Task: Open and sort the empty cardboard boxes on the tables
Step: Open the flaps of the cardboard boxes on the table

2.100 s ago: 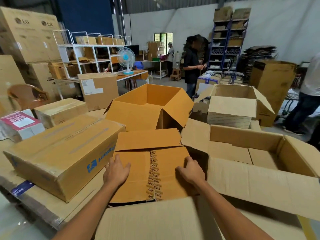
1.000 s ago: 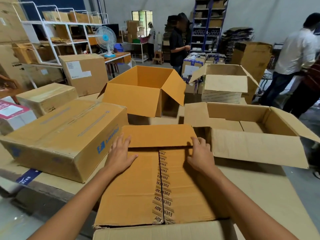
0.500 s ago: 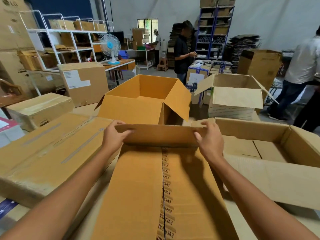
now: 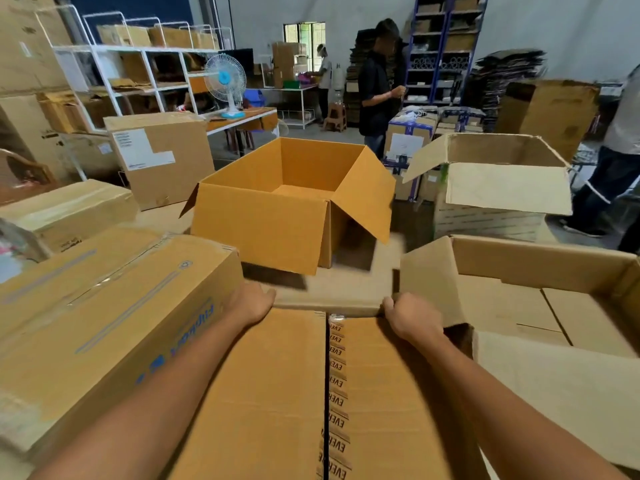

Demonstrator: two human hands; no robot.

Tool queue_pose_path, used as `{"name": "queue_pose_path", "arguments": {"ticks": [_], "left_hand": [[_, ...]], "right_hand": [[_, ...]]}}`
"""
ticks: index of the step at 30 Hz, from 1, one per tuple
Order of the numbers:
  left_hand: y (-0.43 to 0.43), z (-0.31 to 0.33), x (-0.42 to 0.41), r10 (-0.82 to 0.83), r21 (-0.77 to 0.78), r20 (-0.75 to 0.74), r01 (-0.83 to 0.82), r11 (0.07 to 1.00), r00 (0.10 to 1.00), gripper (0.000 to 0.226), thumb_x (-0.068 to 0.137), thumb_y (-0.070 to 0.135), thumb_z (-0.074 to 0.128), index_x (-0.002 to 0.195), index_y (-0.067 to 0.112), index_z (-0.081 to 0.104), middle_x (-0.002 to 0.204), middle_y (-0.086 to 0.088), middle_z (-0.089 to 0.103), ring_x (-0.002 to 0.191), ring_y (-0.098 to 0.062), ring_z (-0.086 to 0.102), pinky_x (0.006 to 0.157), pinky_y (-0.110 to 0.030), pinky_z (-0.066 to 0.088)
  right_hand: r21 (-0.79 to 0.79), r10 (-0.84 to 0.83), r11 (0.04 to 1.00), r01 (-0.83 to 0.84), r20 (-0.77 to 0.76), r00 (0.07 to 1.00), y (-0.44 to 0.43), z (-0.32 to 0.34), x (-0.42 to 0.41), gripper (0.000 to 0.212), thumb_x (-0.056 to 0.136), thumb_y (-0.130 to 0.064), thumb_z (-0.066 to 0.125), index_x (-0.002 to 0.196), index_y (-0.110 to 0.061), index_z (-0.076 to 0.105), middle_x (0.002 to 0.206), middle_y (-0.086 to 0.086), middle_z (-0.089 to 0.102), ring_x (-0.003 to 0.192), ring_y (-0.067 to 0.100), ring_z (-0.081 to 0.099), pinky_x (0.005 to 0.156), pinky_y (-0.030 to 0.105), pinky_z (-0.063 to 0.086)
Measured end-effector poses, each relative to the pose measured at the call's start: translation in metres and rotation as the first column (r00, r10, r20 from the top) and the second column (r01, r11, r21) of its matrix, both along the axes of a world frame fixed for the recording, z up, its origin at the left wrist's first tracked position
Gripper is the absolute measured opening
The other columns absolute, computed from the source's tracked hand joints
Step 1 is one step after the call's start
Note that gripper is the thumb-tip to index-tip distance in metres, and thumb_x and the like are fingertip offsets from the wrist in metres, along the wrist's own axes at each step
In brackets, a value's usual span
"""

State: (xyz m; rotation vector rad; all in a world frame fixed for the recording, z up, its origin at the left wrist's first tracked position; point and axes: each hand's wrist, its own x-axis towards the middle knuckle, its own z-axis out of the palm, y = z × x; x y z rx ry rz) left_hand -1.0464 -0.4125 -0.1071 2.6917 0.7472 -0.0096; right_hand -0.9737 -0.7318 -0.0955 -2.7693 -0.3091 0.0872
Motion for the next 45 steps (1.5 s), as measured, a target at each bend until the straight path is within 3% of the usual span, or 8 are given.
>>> {"name": "queue_pose_path", "arguments": {"ticks": [9, 14, 21, 26, 31, 35, 41, 45], "left_hand": [[-0.018, 0.011, -0.014, 0.009, 0.133, 0.008, -0.010, 0.991, 1.000, 0.062, 0.102, 0.055, 0.017, 0.091, 0.010, 0.059, 0.110, -0.019, 0.064, 0.103, -0.039, 0.057, 0.094, -0.047, 0.045], [-0.048, 0.027, -0.071, -0.065, 0.142, -0.045, 0.071, 0.987, 0.997, 0.070, 0.101, 0.060, 0.023, 0.151, 0.012, 0.033, 0.159, -0.019, 0.025, 0.142, -0.041, 0.027, 0.110, -0.052, 0.033], [-0.095, 0.029, -0.207, -0.107, 0.049, -0.064, 0.110, 0.993, 0.992, 0.073, 0.100, 0.061, 0.029, 0.157, 0.017, 0.016, 0.166, -0.013, 0.001, 0.147, -0.042, 0.016, 0.111, -0.052, 0.031], [-0.106, 0.023, -0.287, -0.012, -0.237, 0.084, 0.032, 0.971, 0.996, 0.078, 0.100, 0.057, 0.037, 0.158, 0.011, 0.012, 0.163, -0.015, 0.015, 0.148, -0.033, 0.024, 0.116, -0.045, 0.027], [-0.119, 0.042, -0.328, 0.150, -0.623, 0.232, 0.029, 0.782, 0.961, 0.060, 0.103, 0.044, 0.044, 0.152, 0.012, 0.030, 0.153, -0.007, 0.041, 0.137, -0.025, 0.041, 0.109, -0.035, 0.032], [-0.128, 0.076, -0.345, 0.148, -0.732, 0.238, 0.077, 0.676, 0.960, 0.042, 0.106, 0.039, 0.039, 0.137, 0.012, 0.050, 0.126, 0.009, 0.052, 0.112, -0.012, 0.056, 0.090, -0.024, 0.036], [-0.105, 0.151, -0.358, 0.171, -0.758, 0.287, 0.115, 0.642, 0.943, 0.060, 0.093, 0.070, 0.041, 0.121, 0.020, 0.061, 0.105, -0.002, 0.067, 0.088, -0.020, 0.060, 0.083, -0.040, 0.045], [-0.065, 0.180, -0.363, 0.106, -0.655, 0.216, 0.064, 0.752, 0.971, 0.053, 0.076, 0.055, 0.074, 0.112, 0.016, 0.068, 0.108, -0.006, 0.070, 0.093, -0.024, 0.067, 0.088, -0.048, 0.056]], "right_hand": [[0.042, 0.011, 0.999, -0.013, 0.058, 0.998, 0.005, 0.003, -0.004, 0.042, 0.102, -0.047, 0.034, 0.091, -0.017, 0.062, 0.088, 0.005, 0.065, 0.087, 0.025, 0.060, 0.087, 0.046, 0.054], [0.009, 0.084, 0.996, -0.085, 0.077, 0.993, -0.008, 0.026, -0.055, 0.033, 0.096, -0.044, 0.053, 0.111, -0.017, 0.064, 0.103, 0.006, 0.066, 0.100, 0.029, 0.061, 0.086, 0.044, 0.055], [-0.074, 0.186, 0.980, -0.184, 0.017, 0.982, -0.035, 0.033, -0.200, 0.038, 0.096, -0.047, 0.053, 0.116, -0.019, 0.068, 0.123, 0.007, 0.064, 0.117, 0.030, 0.053, 0.100, 0.042, 0.044], [0.001, 0.277, 0.961, -0.277, -0.004, 0.961, -0.034, 0.021, -0.298, 0.043, 0.099, -0.050, 0.048, 0.106, -0.015, 0.071, 0.115, 0.008, 0.066, 0.116, 0.027, 0.053, 0.100, 0.040, 0.043], [0.302, 0.177, 0.945, -0.129, -0.136, 0.975, -0.012, 0.016, -0.349, 0.036, 0.096, -0.043, 0.055, 0.080, -0.012, 0.063, 0.088, 0.012, 0.072, 0.085, 0.031, 0.067, 0.070, 0.037, 0.051], [0.769, 0.120, 0.624, 0.140, -0.272, 0.955, 0.009, 0.052, -0.365, 0.015, 0.093, -0.013, 0.059, 0.079, -0.008, 0.063, 0.070, 0.008, 0.065, 0.060, 0.023, 0.061, 0.058, 0.036, 0.051], [0.908, 0.315, 0.420, -0.001, -0.144, 0.938, 0.064, 0.101, -0.403, 0.035, 0.104, -0.035, 0.045, 0.102, -0.015, 0.074, 0.097, 0.002, 0.074, 0.085, 0.018, 0.067, 0.074, 0.037, 0.055], [0.735, 0.515, 0.604, -0.306, -0.068, 0.854, 0.095, 0.096, -0.427, 0.030, 0.103, -0.031, 0.049, 0.114, -0.013, 0.071, 0.117, 0.008, 0.070, 0.110, 0.025, 0.065, 0.094, 0.042, 0.051]]}}
